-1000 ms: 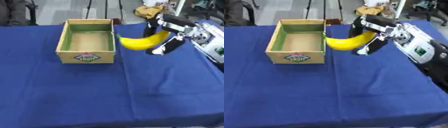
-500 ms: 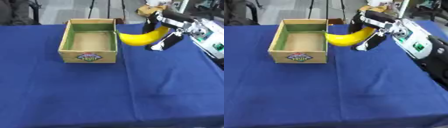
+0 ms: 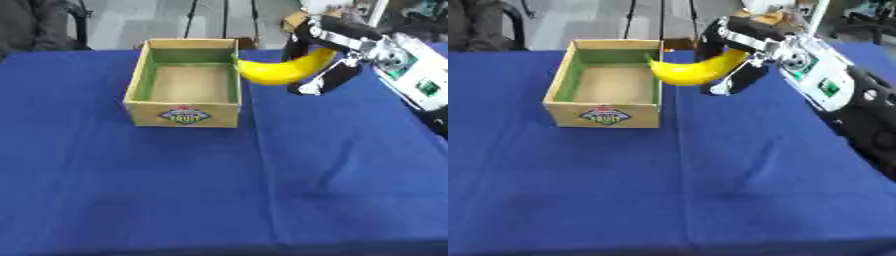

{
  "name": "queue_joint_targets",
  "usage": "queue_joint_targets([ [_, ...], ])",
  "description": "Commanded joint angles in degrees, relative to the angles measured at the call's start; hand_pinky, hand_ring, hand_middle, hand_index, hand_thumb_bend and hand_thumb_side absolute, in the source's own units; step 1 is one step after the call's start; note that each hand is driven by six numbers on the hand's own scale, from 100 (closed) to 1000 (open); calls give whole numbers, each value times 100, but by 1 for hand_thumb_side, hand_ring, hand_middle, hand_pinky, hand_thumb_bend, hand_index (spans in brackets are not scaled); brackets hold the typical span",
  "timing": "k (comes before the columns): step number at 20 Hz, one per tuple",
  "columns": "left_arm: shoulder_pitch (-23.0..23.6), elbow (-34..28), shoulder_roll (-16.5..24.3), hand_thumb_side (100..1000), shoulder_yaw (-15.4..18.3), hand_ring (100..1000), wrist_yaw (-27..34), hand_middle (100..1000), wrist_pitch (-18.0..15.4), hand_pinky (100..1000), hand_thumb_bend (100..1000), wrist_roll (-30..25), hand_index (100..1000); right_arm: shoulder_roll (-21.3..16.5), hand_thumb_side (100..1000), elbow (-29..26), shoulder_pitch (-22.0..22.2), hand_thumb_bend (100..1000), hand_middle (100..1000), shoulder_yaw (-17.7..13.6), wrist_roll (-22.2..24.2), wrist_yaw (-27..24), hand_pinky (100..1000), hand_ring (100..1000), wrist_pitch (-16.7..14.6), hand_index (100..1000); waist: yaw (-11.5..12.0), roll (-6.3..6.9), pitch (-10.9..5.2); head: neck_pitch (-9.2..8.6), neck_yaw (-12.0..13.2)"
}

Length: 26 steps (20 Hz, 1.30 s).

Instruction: Pick up objects on the table and place them in the box.

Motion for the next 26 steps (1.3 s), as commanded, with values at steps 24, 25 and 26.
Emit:
queue_joint_targets([
  [24,-412,-244,-166,716,-192,833,108,820,72,789,1000,-219,902,219,100,1116,-520,477,482,-375,-292,399,579,478,-131,619,609,77,213,-307,-314],
  [25,-427,-248,-182,716,-204,833,112,820,77,789,1000,-230,902,229,100,1156,-530,477,482,-382,-301,415,579,478,-138,618,637,80,222,-312,-336],
  [26,-442,-250,-197,716,-214,833,115,820,82,789,1000,-240,902,239,100,1190,-538,477,482,-389,-310,428,579,478,-146,618,663,84,230,-319,-356],
])
